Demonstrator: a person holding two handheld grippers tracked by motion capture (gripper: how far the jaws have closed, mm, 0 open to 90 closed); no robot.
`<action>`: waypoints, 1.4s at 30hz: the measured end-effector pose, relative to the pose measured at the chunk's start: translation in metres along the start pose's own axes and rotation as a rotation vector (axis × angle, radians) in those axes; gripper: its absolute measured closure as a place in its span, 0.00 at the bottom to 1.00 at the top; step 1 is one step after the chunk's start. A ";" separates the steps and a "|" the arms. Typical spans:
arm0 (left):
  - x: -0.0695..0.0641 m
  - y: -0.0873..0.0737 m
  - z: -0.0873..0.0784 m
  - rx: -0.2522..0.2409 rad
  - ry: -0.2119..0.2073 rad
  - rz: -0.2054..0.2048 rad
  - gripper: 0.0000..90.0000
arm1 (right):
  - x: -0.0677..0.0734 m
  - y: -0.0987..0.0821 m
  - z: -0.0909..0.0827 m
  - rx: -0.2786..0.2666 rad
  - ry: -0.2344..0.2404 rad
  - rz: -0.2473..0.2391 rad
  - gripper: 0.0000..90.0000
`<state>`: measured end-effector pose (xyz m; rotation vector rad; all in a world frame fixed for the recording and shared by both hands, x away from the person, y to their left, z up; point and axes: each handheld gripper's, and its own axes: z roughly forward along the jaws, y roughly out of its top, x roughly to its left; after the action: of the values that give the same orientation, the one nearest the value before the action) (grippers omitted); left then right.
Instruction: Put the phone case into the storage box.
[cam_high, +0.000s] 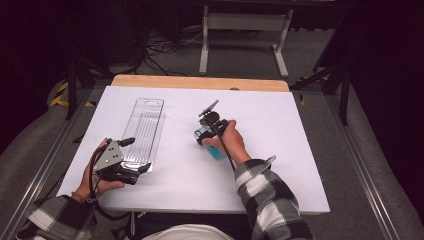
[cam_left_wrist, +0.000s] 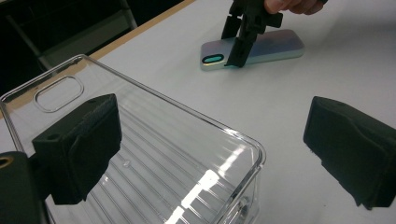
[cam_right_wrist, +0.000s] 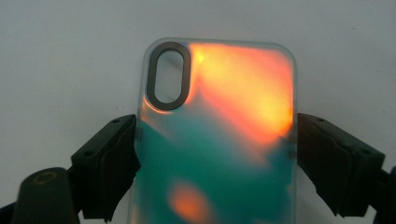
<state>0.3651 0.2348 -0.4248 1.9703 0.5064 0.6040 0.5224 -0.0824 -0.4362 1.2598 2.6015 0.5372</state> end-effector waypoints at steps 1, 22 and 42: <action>0.000 0.000 0.000 0.000 0.000 0.000 0.06 | 0.000 0.000 0.000 0.000 0.000 0.000 0.18; 0.001 0.001 -0.001 -0.016 0.001 -0.007 0.06 | -0.003 -0.002 -0.009 -0.073 -0.001 0.028 0.19; 0.012 0.011 -0.004 -0.077 0.012 -0.118 0.09 | 0.011 -0.028 -0.044 -0.315 -0.037 -0.002 0.19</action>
<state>0.3737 0.2394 -0.4108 1.8511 0.5942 0.5527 0.4809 -0.1003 -0.4074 1.1507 2.3688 0.8738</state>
